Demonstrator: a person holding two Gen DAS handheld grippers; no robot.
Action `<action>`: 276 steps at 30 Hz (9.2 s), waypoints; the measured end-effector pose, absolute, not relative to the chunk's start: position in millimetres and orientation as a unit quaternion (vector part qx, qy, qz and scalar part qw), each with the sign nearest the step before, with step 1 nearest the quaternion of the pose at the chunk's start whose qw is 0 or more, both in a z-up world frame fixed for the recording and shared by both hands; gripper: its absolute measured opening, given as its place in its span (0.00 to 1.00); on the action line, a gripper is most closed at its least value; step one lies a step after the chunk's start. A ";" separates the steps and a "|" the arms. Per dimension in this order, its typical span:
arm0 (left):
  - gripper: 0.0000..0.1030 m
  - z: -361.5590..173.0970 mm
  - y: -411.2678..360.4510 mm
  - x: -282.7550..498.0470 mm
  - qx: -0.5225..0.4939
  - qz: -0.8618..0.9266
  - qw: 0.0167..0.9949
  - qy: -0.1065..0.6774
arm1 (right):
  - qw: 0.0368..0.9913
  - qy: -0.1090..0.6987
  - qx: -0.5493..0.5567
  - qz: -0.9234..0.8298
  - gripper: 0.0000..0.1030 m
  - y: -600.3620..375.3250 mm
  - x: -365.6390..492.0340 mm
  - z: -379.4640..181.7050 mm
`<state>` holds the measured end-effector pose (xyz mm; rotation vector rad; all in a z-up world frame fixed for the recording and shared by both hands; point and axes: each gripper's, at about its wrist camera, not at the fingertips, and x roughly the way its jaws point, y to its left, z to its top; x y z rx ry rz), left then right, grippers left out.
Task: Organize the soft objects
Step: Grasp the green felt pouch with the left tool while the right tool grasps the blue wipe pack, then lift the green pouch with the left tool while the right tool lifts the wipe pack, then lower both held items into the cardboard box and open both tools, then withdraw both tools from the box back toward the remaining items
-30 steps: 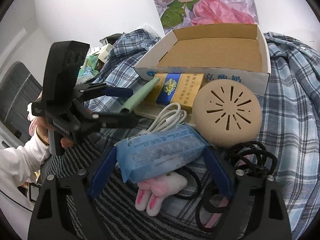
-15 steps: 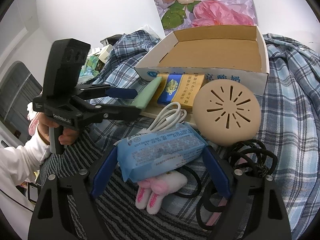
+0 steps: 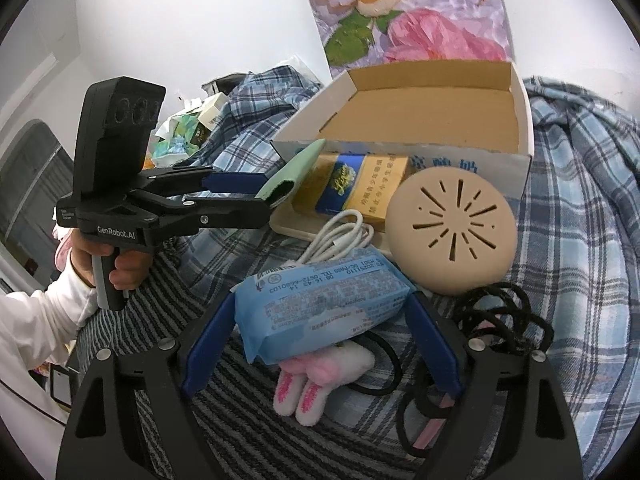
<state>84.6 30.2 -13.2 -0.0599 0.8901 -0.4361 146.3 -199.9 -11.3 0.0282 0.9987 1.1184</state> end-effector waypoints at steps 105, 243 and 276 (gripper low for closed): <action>0.69 69.9 19.8 215.1 0.002 -0.104 0.942 0.320 | 0.863 0.272 0.011 0.427 0.76 -172.9 305.3 121.0; 1.00 165.6 9.5 79.9 0.022 -0.167 0.964 0.207 | 0.880 0.175 -0.060 0.437 1.00 -225.3 170.7 224.3; 1.00 56.6 -13.3 39.7 0.031 -0.192 0.938 0.287 | 0.878 0.248 -0.008 0.409 1.00 -269.4 137.8 112.2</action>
